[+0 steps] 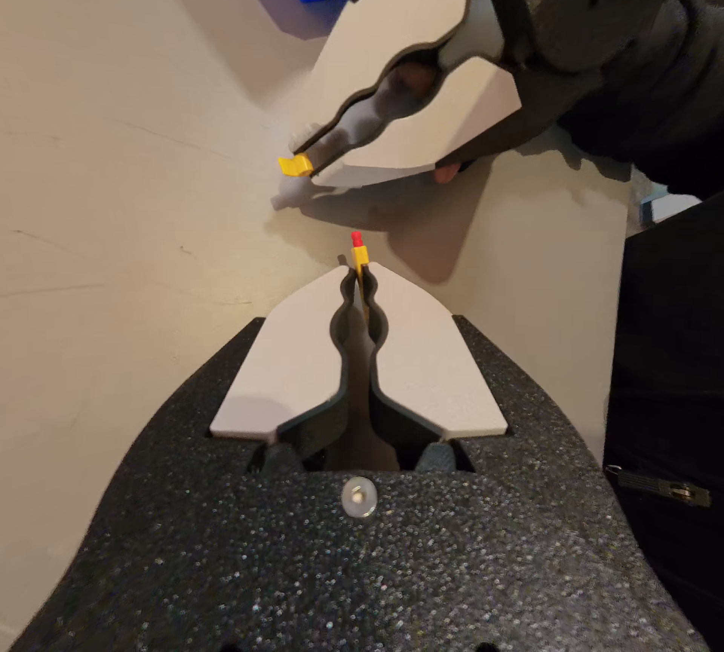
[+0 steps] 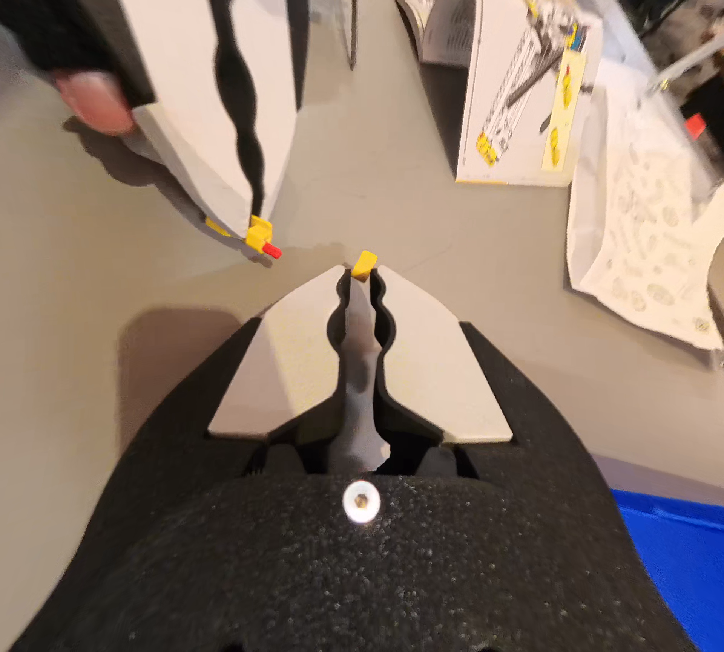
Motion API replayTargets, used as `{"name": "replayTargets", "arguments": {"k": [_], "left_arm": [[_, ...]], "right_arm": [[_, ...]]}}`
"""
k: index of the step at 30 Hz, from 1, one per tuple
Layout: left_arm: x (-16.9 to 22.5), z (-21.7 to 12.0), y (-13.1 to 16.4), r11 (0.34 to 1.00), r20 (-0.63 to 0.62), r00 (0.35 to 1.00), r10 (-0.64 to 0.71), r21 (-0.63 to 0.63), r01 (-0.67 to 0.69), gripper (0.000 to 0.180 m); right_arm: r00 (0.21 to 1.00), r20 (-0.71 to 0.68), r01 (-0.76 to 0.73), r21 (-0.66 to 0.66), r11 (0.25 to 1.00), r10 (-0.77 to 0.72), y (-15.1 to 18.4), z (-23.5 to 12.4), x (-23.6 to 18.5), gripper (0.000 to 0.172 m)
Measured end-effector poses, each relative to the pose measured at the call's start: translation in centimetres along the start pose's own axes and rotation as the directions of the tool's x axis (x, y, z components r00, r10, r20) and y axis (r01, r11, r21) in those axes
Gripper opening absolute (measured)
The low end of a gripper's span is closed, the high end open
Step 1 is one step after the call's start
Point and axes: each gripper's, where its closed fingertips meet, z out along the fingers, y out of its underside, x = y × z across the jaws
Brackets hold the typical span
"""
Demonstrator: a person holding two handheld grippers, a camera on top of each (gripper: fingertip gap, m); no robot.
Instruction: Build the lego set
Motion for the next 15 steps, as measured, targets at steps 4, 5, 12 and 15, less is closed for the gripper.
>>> {"name": "replayTargets", "arguments": {"k": [4,5,12,15], "left_arm": [[-0.1,-0.5,-0.4,0.999,-0.027,0.999,-0.036,0.031,0.037,0.005],[-0.1,-0.6,-0.4,0.999,-0.031,0.999,-0.037,0.031,0.038,0.005],[-0.3,-0.6,-0.5,0.999,-0.024,0.999,-0.032,0.036,0.033,0.008],[-0.5,-0.8,-1.0,0.998,-0.010,1.000,-0.026,0.064,0.027,0.008]], "right_arm": [[0.996,-0.011,0.094,0.103,0.990,-0.094,-1.1,-0.6,-0.4,0.009],[0.993,-0.020,0.119,0.115,0.986,-0.118,-1.2,-0.7,-0.5,0.009],[0.961,-0.074,0.274,0.164,0.948,-0.265,-1.3,-1.1,-1.5,0.009],[0.948,-0.103,0.316,0.180,0.932,-0.302,-1.5,-1.2,-1.7,0.009]]}}
